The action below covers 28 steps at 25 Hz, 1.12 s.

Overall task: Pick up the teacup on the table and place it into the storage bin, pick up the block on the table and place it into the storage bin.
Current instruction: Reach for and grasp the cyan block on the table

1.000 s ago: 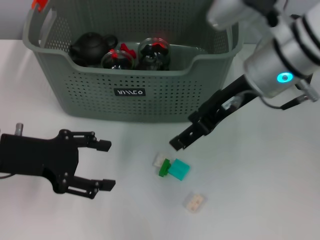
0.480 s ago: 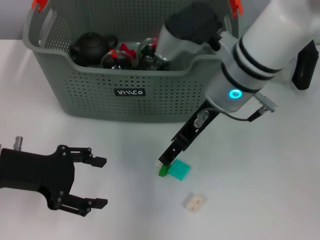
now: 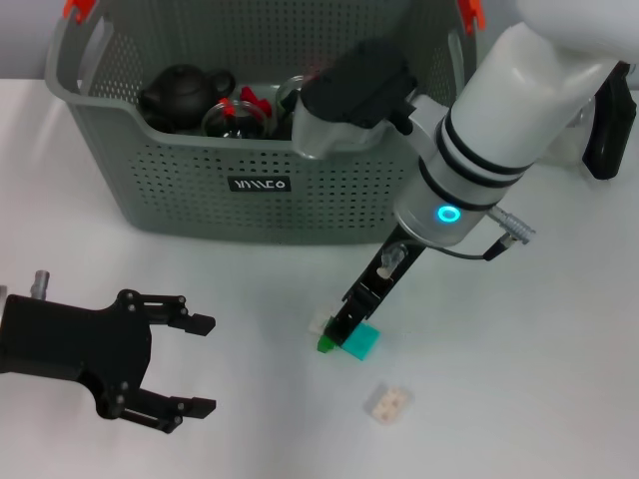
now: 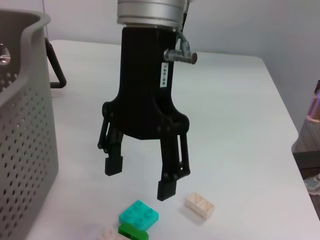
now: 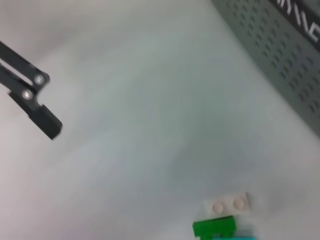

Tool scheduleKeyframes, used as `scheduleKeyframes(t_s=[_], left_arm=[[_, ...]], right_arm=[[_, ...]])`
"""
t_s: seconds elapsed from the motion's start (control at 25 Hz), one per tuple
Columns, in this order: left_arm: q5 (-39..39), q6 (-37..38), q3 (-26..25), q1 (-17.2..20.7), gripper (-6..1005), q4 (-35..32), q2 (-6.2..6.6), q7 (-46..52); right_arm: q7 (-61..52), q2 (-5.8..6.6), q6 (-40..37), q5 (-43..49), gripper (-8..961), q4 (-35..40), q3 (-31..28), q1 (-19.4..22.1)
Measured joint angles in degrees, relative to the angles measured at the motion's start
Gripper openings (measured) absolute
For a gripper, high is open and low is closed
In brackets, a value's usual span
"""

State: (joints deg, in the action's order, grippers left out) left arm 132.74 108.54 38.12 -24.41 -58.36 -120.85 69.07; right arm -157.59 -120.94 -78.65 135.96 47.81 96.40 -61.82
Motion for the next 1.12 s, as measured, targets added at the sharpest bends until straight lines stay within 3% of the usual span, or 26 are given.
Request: scheduleKeyframes(t_s=[0.24, 1.12], left_arm=[[0.04, -0.16, 0.03, -0.13, 861, 0.08, -0.17, -0.02], [-0.15, 0.06, -0.1, -0.17, 861, 0.27, -0.53, 0.33]], right_arm=[[-1.59, 0.0, 3.56, 0.61, 946, -0.02, 5.62, 0.31], [-5.04, -0.61, 9.74, 0.74, 946, 0.48, 15.23, 1.79]])
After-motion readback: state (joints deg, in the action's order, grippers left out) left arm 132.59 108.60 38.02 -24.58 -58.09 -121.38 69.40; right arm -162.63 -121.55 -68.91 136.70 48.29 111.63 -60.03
